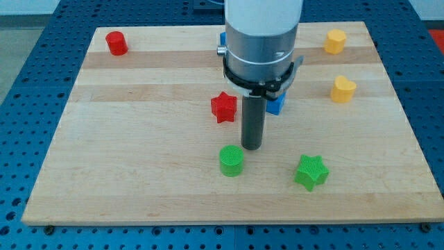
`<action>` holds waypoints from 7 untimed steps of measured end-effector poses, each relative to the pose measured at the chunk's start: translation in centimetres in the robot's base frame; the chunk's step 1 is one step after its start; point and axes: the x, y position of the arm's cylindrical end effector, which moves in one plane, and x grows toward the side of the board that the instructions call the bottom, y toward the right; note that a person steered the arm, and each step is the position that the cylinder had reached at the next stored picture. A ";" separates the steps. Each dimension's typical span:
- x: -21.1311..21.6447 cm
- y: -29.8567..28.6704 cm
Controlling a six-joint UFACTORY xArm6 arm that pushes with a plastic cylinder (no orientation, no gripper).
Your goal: Slide green circle a bit left and down
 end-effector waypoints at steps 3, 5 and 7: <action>0.6 -3.6; 2.8 -3.6; 2.0 -3.1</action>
